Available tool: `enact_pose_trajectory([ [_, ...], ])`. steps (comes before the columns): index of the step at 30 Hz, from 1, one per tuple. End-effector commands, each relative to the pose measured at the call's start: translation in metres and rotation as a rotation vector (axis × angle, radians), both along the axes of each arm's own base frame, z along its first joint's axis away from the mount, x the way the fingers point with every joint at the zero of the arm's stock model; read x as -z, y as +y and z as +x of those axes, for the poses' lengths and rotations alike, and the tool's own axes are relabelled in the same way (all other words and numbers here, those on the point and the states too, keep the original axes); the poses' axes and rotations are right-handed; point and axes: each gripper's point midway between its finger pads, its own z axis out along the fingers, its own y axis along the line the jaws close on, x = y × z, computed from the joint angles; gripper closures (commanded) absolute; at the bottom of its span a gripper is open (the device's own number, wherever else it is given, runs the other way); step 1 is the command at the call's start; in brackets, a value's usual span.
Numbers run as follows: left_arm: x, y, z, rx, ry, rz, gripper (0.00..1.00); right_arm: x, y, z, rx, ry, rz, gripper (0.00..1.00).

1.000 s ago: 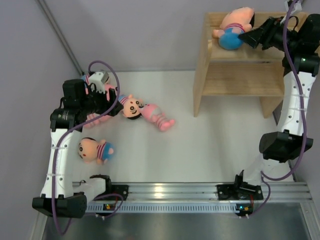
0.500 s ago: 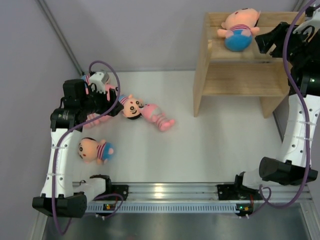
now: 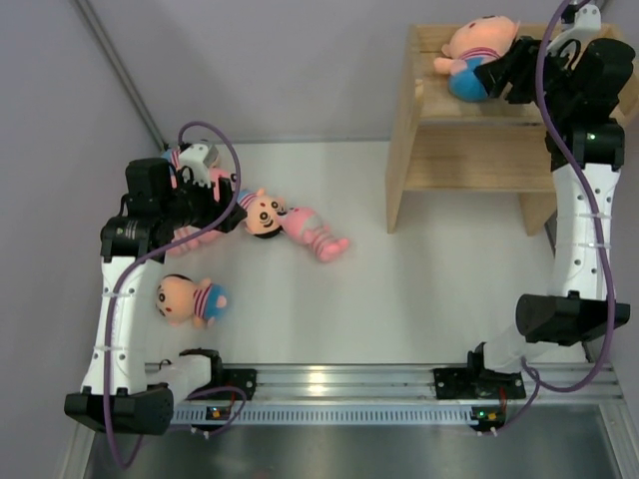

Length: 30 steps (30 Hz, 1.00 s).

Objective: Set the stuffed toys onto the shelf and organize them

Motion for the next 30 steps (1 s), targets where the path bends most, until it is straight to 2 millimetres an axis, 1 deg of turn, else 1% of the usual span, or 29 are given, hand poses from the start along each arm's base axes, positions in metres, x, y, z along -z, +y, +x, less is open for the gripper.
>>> enact_pose_trajectory([
  [1,-0.009,0.0,-0.004,0.01,-0.049,0.005,0.31,-0.016,-0.001,0.01,0.021,-0.038,0.001,0.37],
  [2,-0.009,0.0,-0.004,0.01,-0.049,0.005,0.31,-0.014,-0.002,0.011,0.024,-0.035,-0.011,0.5],
  [3,-0.009,0.0,-0.005,0.01,-0.05,0.006,0.31,-0.016,-0.001,0.006,0.021,-0.045,-0.02,0.58],
  [4,-0.008,0.0,-0.005,0.01,-0.047,0.006,0.31,-0.017,0.0,0.004,0.013,-0.055,-0.029,0.68],
  [5,-0.008,0.0,-0.005,0.013,-0.048,0.008,0.31,-0.014,0.0,0.002,0.01,-0.051,-0.035,0.89],
  [6,-0.008,0.0,-0.005,0.015,-0.048,0.008,0.31,-0.018,-0.001,-0.005,0.007,-0.065,-0.048,0.98],
  [7,-0.007,0.0,-0.005,0.014,-0.046,0.009,0.31,-0.017,0.001,-0.008,-0.002,-0.056,-0.056,1.0],
  [8,-0.007,-0.001,-0.005,0.017,-0.046,0.007,0.31,-0.022,0.002,-0.013,-0.022,-0.072,-0.09,1.0],
  [9,-0.006,-0.001,-0.005,0.017,-0.042,0.007,0.31,-0.007,0.009,-0.015,-0.077,-0.009,-0.095,1.0],
  [10,-0.006,-0.001,-0.004,0.02,-0.043,0.005,0.31,-0.008,0.012,-0.018,-0.104,-0.01,-0.101,1.0],
  [12,-0.008,-0.003,-0.005,0.031,-0.047,0.001,0.31,-0.004,0.021,-0.019,-0.164,-0.007,-0.091,1.0],
  [13,-0.011,-0.003,-0.004,0.034,-0.054,0.001,0.31,-0.006,0.031,-0.025,-0.236,-0.019,-0.082,1.0],
  [15,-0.01,-0.006,-0.003,0.045,-0.044,-0.011,0.31,-0.005,0.039,-0.027,-0.294,-0.009,-0.064,1.0],
  [16,-0.011,-0.007,-0.003,0.052,-0.045,-0.014,0.31,-0.008,0.047,-0.033,-0.356,-0.019,-0.053,1.0],
  [19,-0.008,-0.008,0.001,0.058,-0.029,-0.018,0.31,-0.009,0.058,-0.041,-0.442,-0.028,-0.037,1.0],
  [21,-0.006,-0.006,0.003,0.046,-0.026,-0.012,0.31,-0.009,0.06,-0.041,-0.454,-0.032,-0.043,1.0],
  [25,-0.008,-0.005,0.001,0.044,-0.035,-0.007,0.31,-0.018,0.055,-0.04,-0.498,-0.063,-0.017,1.0],
  [26,-0.008,-0.005,0.0,0.045,-0.04,-0.003,0.31,-0.024,0.047,-0.033,-0.493,-0.069,0.029,1.0],
  [27,-0.009,-0.005,0.0,0.042,-0.042,-0.001,0.31,-0.027,0.047,-0.035,-0.532,-0.078,0.044,1.0],
  [28,-0.009,-0.004,0.001,0.038,-0.042,0.001,0.31,-0.03,0.045,-0.035,-0.543,-0.058,0.094,1.0],
  [29,-0.008,-0.004,0.0,0.038,-0.04,0.001,0.31,-0.032,0.038,-0.032,-0.539,-0.062,0.106,1.0],
  [30,-0.009,-0.003,0.001,0.035,-0.044,0.005,0.31,-0.04,0.035,-0.032,-0.542,-0.098,0.096,1.0],
])
